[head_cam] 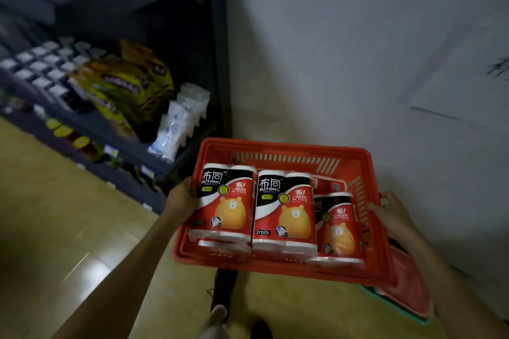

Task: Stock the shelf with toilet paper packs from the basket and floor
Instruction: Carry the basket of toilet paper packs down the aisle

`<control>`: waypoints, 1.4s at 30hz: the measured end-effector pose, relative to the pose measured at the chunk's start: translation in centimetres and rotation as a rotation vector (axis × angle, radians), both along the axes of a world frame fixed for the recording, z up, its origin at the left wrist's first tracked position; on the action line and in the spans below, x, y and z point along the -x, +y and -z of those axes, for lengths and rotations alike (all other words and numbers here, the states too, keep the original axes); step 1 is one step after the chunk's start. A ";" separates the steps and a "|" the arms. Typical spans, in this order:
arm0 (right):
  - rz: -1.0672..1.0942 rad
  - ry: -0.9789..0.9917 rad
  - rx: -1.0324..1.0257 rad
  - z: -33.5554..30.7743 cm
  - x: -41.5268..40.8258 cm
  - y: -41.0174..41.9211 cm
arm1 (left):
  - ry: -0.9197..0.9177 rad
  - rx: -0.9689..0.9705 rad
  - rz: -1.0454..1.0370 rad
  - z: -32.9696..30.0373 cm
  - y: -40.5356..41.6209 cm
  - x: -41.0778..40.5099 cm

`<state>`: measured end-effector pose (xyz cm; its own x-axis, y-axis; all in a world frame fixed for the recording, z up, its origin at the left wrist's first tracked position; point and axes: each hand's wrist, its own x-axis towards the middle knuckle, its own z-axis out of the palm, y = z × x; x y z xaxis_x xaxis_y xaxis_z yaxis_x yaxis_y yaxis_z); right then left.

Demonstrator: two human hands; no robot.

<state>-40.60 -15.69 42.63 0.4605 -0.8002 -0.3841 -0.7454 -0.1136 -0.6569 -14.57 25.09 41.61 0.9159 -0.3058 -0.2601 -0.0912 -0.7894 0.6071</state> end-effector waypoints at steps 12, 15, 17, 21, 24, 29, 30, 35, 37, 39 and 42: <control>-0.540 0.117 -0.171 3.1 -9.5 18.8 | 0.180 -0.081 -0.514 6.4 23.8 12.2; -0.648 0.126 -0.207 4.3 -13.1 25.1 | 0.190 -0.128 -0.614 6.7 30.5 13.9; -0.709 0.144 -0.193 5.1 -15.5 29.6 | 0.195 -0.132 -0.675 6.9 35.1 14.6; -0.825 0.137 -0.202 6.5 -20.4 38.4 | 0.163 -0.119 -0.788 8.2 44.4 14.9; -0.884 0.119 -0.195 7.0 -24.2 44.4 | 0.108 -0.126 -0.868 7.5 49.2 14.3; -1.010 0.114 -0.125 7.2 -30.4 52.1 | 0.091 -0.124 -0.982 6.4 55.4 12.4; -1.032 0.129 -0.098 7.2 -32.0 53.4 | 0.094 -0.127 -1.012 6.4 56.6 11.7; -1.110 0.101 -0.079 6.9 -40.5 59.4 | 0.094 -0.143 -1.088 6.1 61.3 7.0; -1.140 0.095 -0.069 6.4 -43.8 61.7 | 0.094 -0.184 -1.107 5.7 62.7 4.5; -1.154 0.078 -0.086 6.1 -47.2 64.0 | 0.093 -0.206 -1.119 5.3 63.8 1.6; -1.176 0.075 -0.094 6.5 -53.2 66.8 | 0.099 -0.205 -1.128 5.1 65.6 -2.9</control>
